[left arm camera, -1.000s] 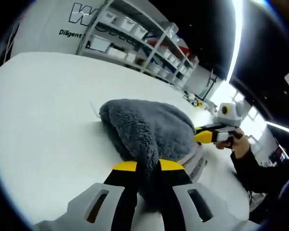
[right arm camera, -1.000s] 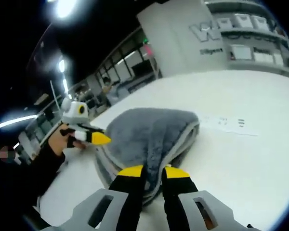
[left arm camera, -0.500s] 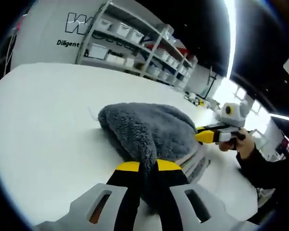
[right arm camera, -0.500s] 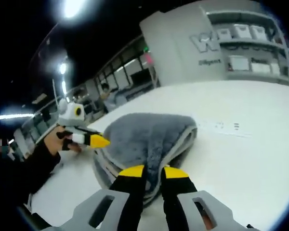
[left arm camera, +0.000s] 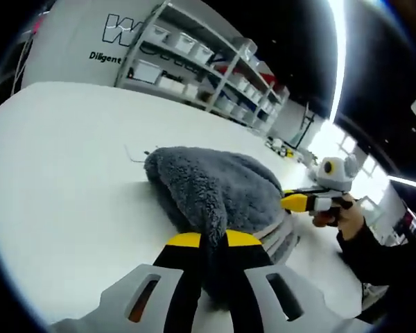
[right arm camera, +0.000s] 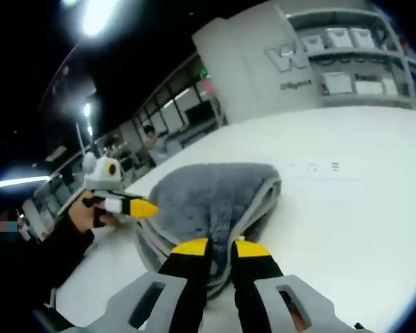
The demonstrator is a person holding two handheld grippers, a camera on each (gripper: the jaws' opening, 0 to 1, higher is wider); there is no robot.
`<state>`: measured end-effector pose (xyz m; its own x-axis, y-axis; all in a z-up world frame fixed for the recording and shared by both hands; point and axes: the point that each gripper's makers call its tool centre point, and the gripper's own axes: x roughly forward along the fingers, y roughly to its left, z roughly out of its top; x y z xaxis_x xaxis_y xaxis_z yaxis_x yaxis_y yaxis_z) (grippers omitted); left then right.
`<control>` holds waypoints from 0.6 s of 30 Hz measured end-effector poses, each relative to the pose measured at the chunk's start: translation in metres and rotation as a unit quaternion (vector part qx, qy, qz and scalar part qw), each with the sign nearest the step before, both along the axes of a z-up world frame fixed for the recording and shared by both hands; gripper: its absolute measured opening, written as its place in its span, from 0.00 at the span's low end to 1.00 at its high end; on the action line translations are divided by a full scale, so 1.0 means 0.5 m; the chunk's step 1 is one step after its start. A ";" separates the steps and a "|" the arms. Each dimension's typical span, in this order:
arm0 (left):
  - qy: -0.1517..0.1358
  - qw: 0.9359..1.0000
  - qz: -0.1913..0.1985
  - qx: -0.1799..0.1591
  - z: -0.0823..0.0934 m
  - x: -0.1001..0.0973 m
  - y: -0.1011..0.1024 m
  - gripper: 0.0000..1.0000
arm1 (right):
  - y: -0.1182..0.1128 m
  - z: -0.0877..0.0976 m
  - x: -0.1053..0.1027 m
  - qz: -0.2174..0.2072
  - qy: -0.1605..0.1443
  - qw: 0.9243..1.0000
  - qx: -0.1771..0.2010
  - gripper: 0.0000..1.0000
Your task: Open the folded towel by lifting each exposed corner and separating the folded layers until the towel lies flat within the target outline without major curled edges
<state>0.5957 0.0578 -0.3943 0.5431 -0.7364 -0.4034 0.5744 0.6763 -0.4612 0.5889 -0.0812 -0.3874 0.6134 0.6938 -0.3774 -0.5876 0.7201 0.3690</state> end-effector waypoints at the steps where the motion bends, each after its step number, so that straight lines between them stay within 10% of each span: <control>1: -0.001 1.000 0.000 0.000 0.000 -0.005 -0.001 0.08 | 0.000 0.001 0.000 -0.002 -0.010 1.000 -0.002 0.07; 18: -0.029 0.998 -0.007 0.046 0.005 -0.080 -0.004 0.08 | 0.002 0.002 -0.086 0.023 0.000 0.999 -0.044 0.07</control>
<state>0.5557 0.0556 -0.3916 0.5578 -0.7055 -0.4372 0.6084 0.7058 -0.3628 0.5458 -0.0802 -0.3863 0.5819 0.6850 -0.4384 -0.6211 0.7223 0.3043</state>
